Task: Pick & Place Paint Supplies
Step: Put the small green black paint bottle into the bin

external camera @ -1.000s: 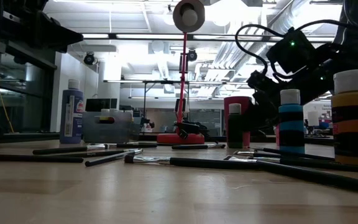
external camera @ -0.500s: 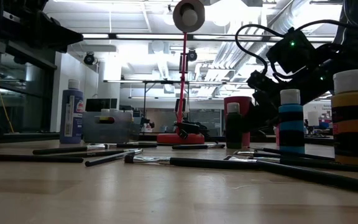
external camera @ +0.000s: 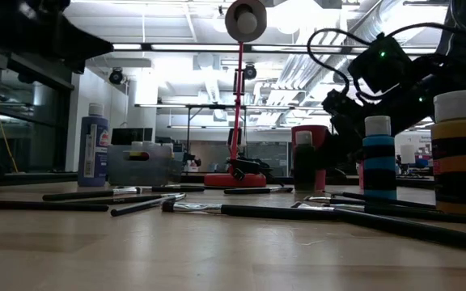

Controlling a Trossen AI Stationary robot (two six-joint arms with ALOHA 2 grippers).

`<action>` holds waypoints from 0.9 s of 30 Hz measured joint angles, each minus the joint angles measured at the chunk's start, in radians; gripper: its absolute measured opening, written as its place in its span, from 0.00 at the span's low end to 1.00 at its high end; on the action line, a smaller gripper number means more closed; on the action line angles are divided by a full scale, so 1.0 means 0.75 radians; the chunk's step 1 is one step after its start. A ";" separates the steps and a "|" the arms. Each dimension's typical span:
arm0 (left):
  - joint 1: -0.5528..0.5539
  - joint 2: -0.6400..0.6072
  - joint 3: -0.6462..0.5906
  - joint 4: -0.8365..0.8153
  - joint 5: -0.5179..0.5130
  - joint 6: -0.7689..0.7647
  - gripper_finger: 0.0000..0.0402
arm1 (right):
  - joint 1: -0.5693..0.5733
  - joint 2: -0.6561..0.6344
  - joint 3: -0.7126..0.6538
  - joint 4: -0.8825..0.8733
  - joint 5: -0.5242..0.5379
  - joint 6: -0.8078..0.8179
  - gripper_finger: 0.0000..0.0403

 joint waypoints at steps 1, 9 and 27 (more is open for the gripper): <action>0.000 0.004 0.004 0.019 -0.007 -0.006 0.00 | 0.005 -0.018 0.000 -0.008 0.002 0.000 0.25; 0.000 0.183 0.153 0.068 -0.114 0.093 0.01 | 0.016 -0.218 0.061 -0.260 -0.001 0.002 0.25; 0.000 1.146 0.823 0.046 -0.356 0.415 0.57 | 0.010 -0.274 0.667 -0.807 -0.130 -0.109 0.25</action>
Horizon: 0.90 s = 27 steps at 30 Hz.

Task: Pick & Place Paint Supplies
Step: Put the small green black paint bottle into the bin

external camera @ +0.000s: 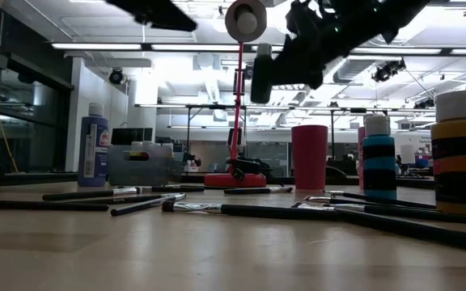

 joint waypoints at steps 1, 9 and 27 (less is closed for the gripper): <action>0.000 0.036 0.027 -0.001 0.005 0.004 0.57 | 0.001 0.000 0.011 0.001 -0.009 0.000 0.25; 0.006 0.303 0.224 -0.002 0.079 -0.002 0.58 | 0.014 0.001 0.034 0.008 -0.076 0.005 0.25; 0.053 0.535 0.426 -0.006 0.319 -0.116 0.58 | 0.039 0.002 0.036 0.003 -0.077 0.001 0.25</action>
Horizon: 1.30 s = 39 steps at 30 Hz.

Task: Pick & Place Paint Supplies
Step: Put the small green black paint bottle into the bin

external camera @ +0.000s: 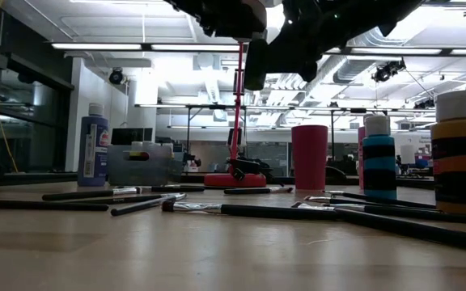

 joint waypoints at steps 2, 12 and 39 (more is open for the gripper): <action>0.000 0.000 0.000 0.001 -0.002 -0.004 0.58 | -0.001 0.000 0.000 0.000 -0.002 0.000 0.25; -0.001 0.000 0.000 0.010 -0.002 -0.104 0.52 | 0.008 0.000 -0.001 0.092 -0.066 -0.062 0.25; 0.000 -0.012 -0.002 -0.122 -0.454 -0.163 0.27 | 0.009 -0.030 0.000 -0.095 0.114 0.012 0.62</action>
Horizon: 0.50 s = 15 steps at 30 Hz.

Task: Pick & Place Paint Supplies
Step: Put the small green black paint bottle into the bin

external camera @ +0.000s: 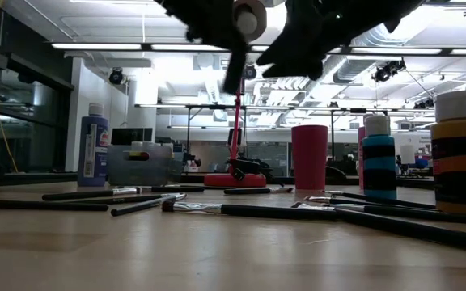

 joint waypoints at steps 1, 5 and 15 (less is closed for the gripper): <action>-0.001 -0.001 0.000 -0.020 -0.065 -0.016 0.27 | 0.000 -0.011 0.000 -0.028 -0.001 0.001 0.66; -0.001 -0.001 -0.047 -0.036 -0.277 -0.078 0.27 | -0.001 -0.035 0.001 -0.110 -0.008 0.002 0.77; 0.034 -0.001 -0.308 -0.033 -0.714 -0.657 0.27 | -0.010 -0.082 0.000 -0.147 0.002 -0.009 0.81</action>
